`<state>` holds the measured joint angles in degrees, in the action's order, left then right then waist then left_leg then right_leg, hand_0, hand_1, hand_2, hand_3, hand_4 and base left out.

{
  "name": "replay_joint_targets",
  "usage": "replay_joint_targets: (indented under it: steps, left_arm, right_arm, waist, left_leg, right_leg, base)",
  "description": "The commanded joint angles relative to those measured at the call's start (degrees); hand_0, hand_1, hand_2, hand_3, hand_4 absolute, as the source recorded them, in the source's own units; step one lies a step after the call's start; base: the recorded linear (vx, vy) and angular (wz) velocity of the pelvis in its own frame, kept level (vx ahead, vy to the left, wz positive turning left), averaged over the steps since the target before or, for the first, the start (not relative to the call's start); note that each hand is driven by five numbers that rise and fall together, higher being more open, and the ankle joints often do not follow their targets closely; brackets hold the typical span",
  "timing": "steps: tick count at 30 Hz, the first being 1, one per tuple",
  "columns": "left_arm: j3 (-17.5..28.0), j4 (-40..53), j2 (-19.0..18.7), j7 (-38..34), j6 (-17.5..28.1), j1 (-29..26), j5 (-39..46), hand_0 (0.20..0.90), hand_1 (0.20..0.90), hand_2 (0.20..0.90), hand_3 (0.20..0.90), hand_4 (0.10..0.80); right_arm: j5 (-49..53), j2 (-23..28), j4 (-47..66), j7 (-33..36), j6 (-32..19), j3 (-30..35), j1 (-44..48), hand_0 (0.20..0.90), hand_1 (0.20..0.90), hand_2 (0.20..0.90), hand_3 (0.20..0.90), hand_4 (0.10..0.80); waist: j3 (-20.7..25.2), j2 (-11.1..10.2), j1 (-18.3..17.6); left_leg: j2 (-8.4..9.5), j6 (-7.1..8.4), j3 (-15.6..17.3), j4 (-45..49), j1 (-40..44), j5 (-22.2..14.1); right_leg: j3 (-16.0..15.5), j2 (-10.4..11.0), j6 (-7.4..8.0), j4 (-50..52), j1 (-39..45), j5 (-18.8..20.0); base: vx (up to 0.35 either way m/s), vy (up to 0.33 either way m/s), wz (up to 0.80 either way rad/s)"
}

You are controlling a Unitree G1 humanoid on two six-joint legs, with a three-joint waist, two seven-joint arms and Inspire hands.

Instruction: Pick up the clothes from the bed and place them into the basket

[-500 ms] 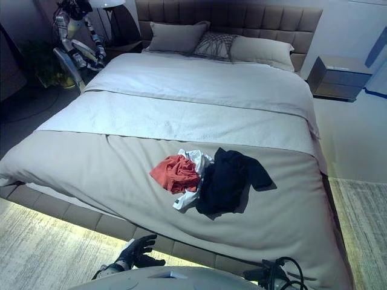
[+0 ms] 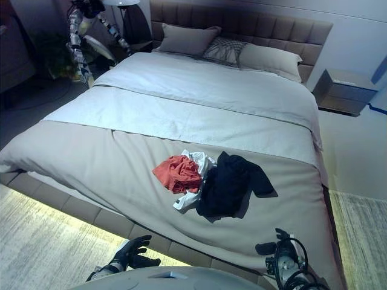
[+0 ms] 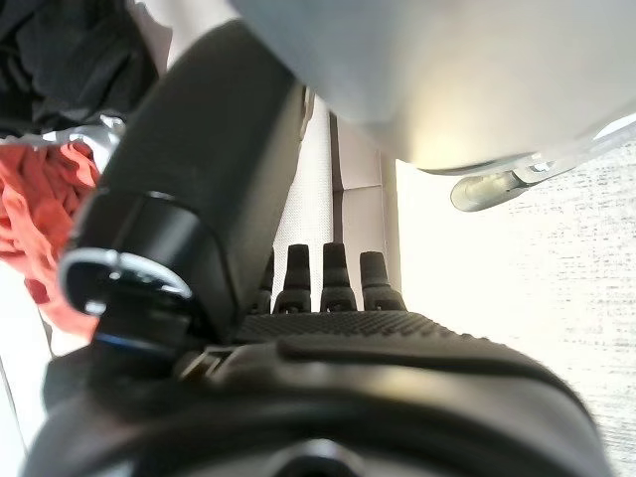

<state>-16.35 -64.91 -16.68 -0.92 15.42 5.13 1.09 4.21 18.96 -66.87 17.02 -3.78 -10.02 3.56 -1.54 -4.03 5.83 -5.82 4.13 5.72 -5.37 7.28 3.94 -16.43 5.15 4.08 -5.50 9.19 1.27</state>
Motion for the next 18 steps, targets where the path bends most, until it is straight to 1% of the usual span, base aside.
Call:
replay_joint_targets:
  steps: [1, 3, 6, 7, 8, 10, 12, 14, 16, 17, 18]
  left_arm:
    - [0.09, 0.24, -2.99, -0.76, 2.86, -1.08, -0.61, 0.9, 0.9, 0.9, 0.9, 0.8]
    - [0.11, 1.1, -4.08, -0.4, 2.62, -0.87, 0.32, 0.9, 0.9, 0.9, 0.9, 0.8]
    - [-1.21, 2.84, -6.9, -0.54, 1.52, -2.99, 1.91, 0.9, 0.9, 0.9, 0.9, 0.8]
    - [-1.47, 3.08, -7.91, -0.6, 1.22, -4.38, 2.67, 0.9, 0.9, 0.9, 0.9, 0.8]
    - [-1.71, 2.92, -9.09, -0.69, 1.38, -6.46, 3.88, 0.9, 0.9, 0.9, 0.9, 0.8]
    - [-1.65, 3.17, -10.36, -0.85, 1.27, -8.92, 5.43, 0.9, 0.9, 0.9, 0.9, 0.8]
    - [-1.59, 4.04, -11.28, -1.08, 1.05, -9.66, 6.07, 0.9, 0.9, 0.9, 0.9, 0.8]
    - [-1.62, 5.0, -11.89, -1.8, 1.05, -9.3, 6.45, 0.9, 0.9, 0.9, 0.9, 0.8]
    - [-1.5, 5.49, -11.97, -2.07, 1.07, -9.04, 6.52, 0.9, 0.9, 0.9, 0.9, 0.8]
    - [-1.61, 6.71, -12.42, -2.56, 1.47, -8.52, 7.2, 0.9, 0.9, 0.9, 0.9, 0.8]
    - [-1.36, 7.54, -12.61, -2.5, 1.26, -8.41, 8.0, 0.9, 0.9, 0.9, 0.9, 0.8]
  right_arm:
    - [-3.58, 7.9, 2.12, 0.4, -1.07, -0.96, 8.67, 0.9, 0.9, 0.9, 0.9, 0.8]
    - [-4.47, 9.89, 2.05, 0.29, -0.72, -1.24, 10.54, 0.9, 0.9, 0.9, 0.9, 0.8]
    - [-6.02, 13.35, 1.97, 1.57, -0.26, -3.3, 16.53, 0.9, 0.9, 0.9, 0.9, 0.8]
    - [-6.2, 14.32, 1.77, 1.84, 0.32, -4.25, 19.46, 0.9, 0.9, 0.9, 0.9, 0.8]
    - [-6.45, 15.96, 1.31, 1.99, 1.25, -5.35, 23.64, 0.9, 0.9, 0.9, 0.9, 0.8]
    - [-6.69, 18.31, 0.23, 2.72, 2.3, -6.71, 28.54, 0.9, 0.9, 0.9, 0.9, 0.8]
    - [-5.26, 20.05, -0.59, 3.27, 2.98, -7.49, 31.6, 0.9, 0.9, 0.9, 0.9, 0.8]
    - [-5.68, 21.63, -1.25, 3.07, 2.98, -8.51, 34.25, 0.9, 0.9, 0.9, 0.9, 0.8]
    - [-5.55, 22.16, -1.42, 3.26, 2.78, -9.07, 35.28, 0.9, 0.9, 0.9, 0.9, 0.8]
    - [-5.27, 22.92, -1.58, 4.12, 2.71, -10.17, 37.9, 0.9, 0.9, 0.9, 0.9, 0.8]
    - [-5.53, 23.56, -1.65, 3.86, 3.29, -10.61, 39.7, 0.9, 0.9, 0.9, 0.9, 0.8]
  waist:
    - [-2.29, 0.78, 3.52]
    - [-3.02, 0.84, 4.39]
    - [-5.78, 0.69, 6.29]
    - [-7.18, 0.57, 6.79]
    - [-9.49, 0.48, 7.45]
    - [-12.85, 0.96, 8.26]
    - [-15.61, 1.73, 9.32]
    - [-17.53, 2.42, 10.3]
    - [-18.06, 2.78, 10.71]
    - [-19.55, 3.41, 11.78]
    - [-20.04, 3.71, 12.06]
  left_leg:
    - [0.43, -0.54, -0.96, 0.37, -0.73, -4.28]
    - [0.33, -0.5, -1.64, 0.37, -1.93, -3.82]
    - [-0.06, -0.47, -3.25, 0.78, -6.36, -2.28]
    - [-0.21, -0.44, -3.8, 1.44, -8.46, -1.72]
    - [-0.28, -0.41, -4.69, 2.68, -11.32, -1.03]
    - [-0.31, -0.32, -6.11, 5.49, -15.99, -0.34]
    - [-0.22, -0.17, -7.61, 8.31, -20.13, 0.17]
    - [-0.03, -0.11, -8.68, 10.93, -23.79, 0.27]
    - [0.03, -0.08, -9.31, 11.68, -25.41, 0.51]
    - [0.42, -0.09, -9.87, 13.52, -28.37, 0.85]
    - [0.73, -0.15, -10.35, 14.68, -30.3, 0.88]
  right_leg:
    - [-1.22, 1.74, 2.64, 3.36, 0.01, -0.78]
    - [-1.43, 1.59, 2.51, 4.41, -1.26, -1.2]
    - [-2.05, 1.18, 1.94, 6.77, -5.88, -1.37]
    - [-2.32, 1.08, 1.69, 7.88, -7.92, -1.38]
    - [-2.82, 1.07, 1.35, 9.32, -10.48, -1.31]
    - [-3.88, 1.29, 0.84, 12.08, -14.2, -1.46]
    - [-4.77, 1.97, 0.36, 14.57, -17.39, -1.32]
    - [-5.47, 2.74, -0.18, 17.26, -20.49, -1.53]
    - [-5.76, 3.03, -0.4, 18.16, -21.65, -1.65]
    - [-6.47, 3.63, -0.74, 19.76, -23.95, -1.68]
    - [-6.79, 4.07, -0.81, 20.85, -25.56, -1.78]
  base:
    - [0.134, -0.041, 0.21]
    - [0.044, -0.063, 0.2]
    - [-0.131, -0.145, 0.16]
    - [-0.256, -0.185, 0.22]
    - [-0.295, -0.17, 0.34]
    - [-0.242, -0.12, 0.35]
    - [-0.098, -0.089, 0.29]
    - [-0.022, -0.057, 0.23]
    - [0.013, -0.044, 0.17]
    - [0.0, -0.058, 0.19]
    - [0.064, -0.114, 0.08]
